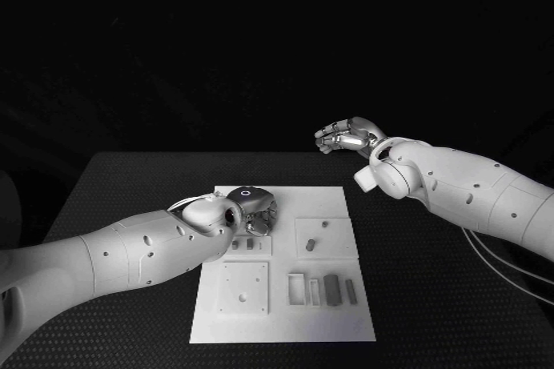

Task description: Assemble the parts on the task board

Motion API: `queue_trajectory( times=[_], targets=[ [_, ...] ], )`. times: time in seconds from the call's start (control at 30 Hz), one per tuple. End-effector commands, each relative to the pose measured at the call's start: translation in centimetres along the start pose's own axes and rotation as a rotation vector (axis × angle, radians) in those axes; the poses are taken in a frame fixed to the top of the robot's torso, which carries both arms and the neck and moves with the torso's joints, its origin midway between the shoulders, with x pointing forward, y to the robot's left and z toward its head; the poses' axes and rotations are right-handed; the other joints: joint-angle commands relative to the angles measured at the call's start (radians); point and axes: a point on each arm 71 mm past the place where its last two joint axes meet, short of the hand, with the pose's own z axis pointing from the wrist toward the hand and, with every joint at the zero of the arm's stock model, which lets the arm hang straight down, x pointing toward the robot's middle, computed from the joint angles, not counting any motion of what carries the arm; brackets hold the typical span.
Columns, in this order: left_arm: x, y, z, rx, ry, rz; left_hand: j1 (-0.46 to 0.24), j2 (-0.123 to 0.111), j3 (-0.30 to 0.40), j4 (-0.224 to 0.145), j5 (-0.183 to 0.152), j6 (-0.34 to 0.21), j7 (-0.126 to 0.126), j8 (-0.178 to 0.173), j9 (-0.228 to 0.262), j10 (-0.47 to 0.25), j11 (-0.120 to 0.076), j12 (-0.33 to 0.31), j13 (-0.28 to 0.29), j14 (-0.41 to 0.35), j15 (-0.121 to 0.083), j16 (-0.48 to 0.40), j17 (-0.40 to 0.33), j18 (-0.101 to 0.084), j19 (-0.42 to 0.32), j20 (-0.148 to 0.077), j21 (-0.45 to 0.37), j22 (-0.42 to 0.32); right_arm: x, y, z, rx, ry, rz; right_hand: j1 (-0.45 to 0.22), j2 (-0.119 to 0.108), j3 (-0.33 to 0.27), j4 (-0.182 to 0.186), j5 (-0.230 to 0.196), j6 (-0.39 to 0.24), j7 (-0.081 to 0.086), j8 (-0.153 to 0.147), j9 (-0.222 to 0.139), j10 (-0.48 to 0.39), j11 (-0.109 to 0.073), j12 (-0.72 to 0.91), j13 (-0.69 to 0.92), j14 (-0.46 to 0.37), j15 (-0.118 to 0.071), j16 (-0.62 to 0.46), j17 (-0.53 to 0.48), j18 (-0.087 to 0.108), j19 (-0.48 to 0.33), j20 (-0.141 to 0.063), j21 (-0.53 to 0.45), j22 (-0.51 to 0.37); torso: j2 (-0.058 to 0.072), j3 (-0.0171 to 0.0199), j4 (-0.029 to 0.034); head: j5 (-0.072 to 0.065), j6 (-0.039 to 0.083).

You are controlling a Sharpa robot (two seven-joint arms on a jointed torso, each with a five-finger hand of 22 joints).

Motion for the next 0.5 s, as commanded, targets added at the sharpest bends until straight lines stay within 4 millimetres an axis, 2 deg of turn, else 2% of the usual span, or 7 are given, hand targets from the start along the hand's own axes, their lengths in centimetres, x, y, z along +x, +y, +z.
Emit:
queue_trajectory(
  times=[0.03,0.4,0.5],
  targets=[
    [0.1,0.0,-0.1,0.004,-0.032,-0.037,0.004,0.012,0.006,-0.001,0.004,0.009,0.001,0.006,0.0,0.007,0.0,0.005,0.001,0.01,-0.001,0.005,0.0,0.02,0.01,-0.066,0.007,0.021,0.2,0.1,0.0,-0.012,0.01,0.002,-0.008,0.002,-0.005,-0.001,0.006,-0.008,0.041,0.006,-0.001,0.005,0.001,-0.005,0.001,-0.008,0.002,0.007,-0.002,-0.016,-0.004,-0.001,-0.005,0.002,-0.001,0.0004,0.0004,0.0,0.002],
    [-0.6,0.7,-0.9,-0.017,-0.084,-0.157,0.006,0.013,0.009,-0.002,0.007,0.013,0.001,0.005,-0.002,0.013,-0.003,0.001,0.002,0.022,-0.003,0.013,0.0,0.022,0.021,-0.07,0.015,0.02,0.0,0.0,0.0,-0.01,0.008,0.001,-0.008,0.002,-0.005,-0.001,0.006,-0.008,0.041,0.006,-0.001,0.005,0.001,-0.005,0.001,-0.008,0.002,0.007,-0.002,-0.016,-0.004,-0.001,-0.005,0.002,-0.001,0.0002,0.0008,-0.001,0.007],
    [-1.3,1.0,-0.9,-0.024,-0.103,-0.189,0.005,0.013,0.009,-0.002,0.008,0.013,0.001,0.005,-0.002,0.014,-0.003,0.001,0.003,0.022,-0.003,0.013,0.0,0.022,0.021,-0.071,0.016,0.02,-0.1,0.0,-0.1,-0.009,0.006,0.001,-0.008,0.002,-0.005,-0.001,0.006,-0.008,0.041,0.006,-0.001,0.005,0.001,-0.005,0.001,-0.008,0.002,0.007,-0.002,-0.016,-0.004,-0.001,-0.006,0.002,-0.001,0.0001,0.0006,-0.001,0.008]
  ],
)
